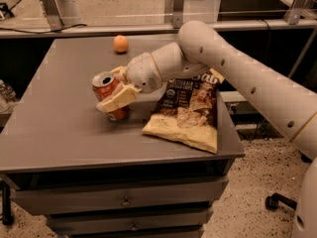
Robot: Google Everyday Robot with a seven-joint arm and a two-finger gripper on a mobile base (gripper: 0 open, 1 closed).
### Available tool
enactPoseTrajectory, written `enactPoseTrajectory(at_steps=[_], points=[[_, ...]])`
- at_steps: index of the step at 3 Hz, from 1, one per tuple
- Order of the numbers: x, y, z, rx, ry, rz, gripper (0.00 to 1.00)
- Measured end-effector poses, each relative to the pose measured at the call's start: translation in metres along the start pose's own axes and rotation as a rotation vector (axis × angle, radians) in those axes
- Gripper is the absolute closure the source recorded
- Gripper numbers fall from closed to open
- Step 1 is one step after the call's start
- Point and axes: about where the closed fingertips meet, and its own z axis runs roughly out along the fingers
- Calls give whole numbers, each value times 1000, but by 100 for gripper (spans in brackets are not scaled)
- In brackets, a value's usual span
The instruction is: Move coke can near brown chip bag
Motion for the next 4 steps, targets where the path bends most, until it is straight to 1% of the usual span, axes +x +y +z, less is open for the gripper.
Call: enactPoseTrajectory(at_steps=[1,2,3,4], points=[[5,8,-25,34,25,8,100],[14,18,-41,67,33,26,100],[25,23,-48,88,29,41,83],[28,24,-49,96,27,45,59]])
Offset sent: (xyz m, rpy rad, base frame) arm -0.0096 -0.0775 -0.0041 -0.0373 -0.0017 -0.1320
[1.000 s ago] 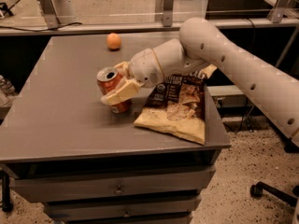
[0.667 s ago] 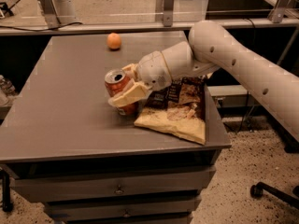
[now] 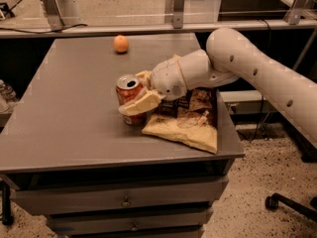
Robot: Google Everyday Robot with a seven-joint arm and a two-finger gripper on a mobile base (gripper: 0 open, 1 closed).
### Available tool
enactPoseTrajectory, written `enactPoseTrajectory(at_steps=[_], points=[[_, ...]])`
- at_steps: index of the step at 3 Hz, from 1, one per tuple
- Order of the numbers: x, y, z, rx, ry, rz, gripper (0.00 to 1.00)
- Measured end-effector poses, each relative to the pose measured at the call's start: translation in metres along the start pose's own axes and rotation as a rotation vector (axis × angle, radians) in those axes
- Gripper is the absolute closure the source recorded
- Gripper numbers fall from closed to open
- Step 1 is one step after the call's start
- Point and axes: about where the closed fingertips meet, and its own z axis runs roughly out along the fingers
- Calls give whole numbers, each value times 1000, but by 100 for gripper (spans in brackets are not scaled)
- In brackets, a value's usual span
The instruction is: Move coke can near brown chip bag
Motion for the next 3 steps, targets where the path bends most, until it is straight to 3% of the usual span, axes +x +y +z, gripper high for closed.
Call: enactPoseTrajectory(at_steps=[2,3], points=[[-2,0,-1,0,0,0,13],[3,4,-3,14,-5,2,0]])
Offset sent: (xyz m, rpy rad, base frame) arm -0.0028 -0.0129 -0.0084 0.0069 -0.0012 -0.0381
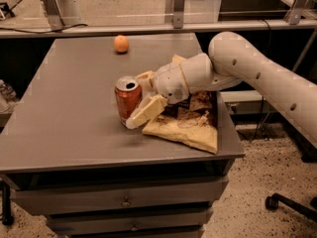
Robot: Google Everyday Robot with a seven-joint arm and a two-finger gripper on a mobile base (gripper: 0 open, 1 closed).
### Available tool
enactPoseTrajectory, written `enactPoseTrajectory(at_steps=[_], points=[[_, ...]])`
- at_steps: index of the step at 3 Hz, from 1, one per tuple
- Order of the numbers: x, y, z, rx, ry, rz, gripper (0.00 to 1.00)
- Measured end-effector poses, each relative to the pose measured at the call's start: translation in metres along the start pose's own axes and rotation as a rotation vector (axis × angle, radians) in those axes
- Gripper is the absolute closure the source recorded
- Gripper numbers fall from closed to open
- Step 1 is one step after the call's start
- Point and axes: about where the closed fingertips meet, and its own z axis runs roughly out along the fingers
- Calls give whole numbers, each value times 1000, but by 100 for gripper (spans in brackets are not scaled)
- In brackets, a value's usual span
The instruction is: Move coke can near brown chip bag
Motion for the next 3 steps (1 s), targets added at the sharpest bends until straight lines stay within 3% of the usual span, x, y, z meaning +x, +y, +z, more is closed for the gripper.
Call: enactPoseTrajectory(at_steps=[3], points=[[13,16,-29,64,7,10,0]])
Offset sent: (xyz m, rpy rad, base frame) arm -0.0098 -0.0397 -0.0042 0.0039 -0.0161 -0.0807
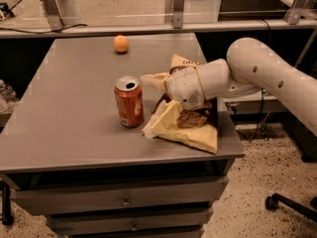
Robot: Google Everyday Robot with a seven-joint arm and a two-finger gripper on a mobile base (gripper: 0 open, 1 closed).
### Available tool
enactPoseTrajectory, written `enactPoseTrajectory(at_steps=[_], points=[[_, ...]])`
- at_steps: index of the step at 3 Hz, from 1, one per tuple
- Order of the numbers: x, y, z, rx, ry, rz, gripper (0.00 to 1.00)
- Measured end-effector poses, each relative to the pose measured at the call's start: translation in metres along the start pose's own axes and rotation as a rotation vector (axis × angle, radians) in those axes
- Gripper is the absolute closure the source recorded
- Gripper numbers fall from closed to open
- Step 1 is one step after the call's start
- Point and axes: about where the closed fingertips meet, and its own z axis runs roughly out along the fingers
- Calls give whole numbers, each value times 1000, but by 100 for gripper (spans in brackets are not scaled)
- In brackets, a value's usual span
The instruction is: Move coke can near brown chip bag
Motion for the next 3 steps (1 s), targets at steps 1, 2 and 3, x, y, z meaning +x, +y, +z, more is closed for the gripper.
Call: enactPoseTrajectory(at_steps=[1,2,3], points=[[3,6,-27,52,21,5,0],[3,7,-29,57,22,6,0],[1,4,-24,43,40,-29,0]])
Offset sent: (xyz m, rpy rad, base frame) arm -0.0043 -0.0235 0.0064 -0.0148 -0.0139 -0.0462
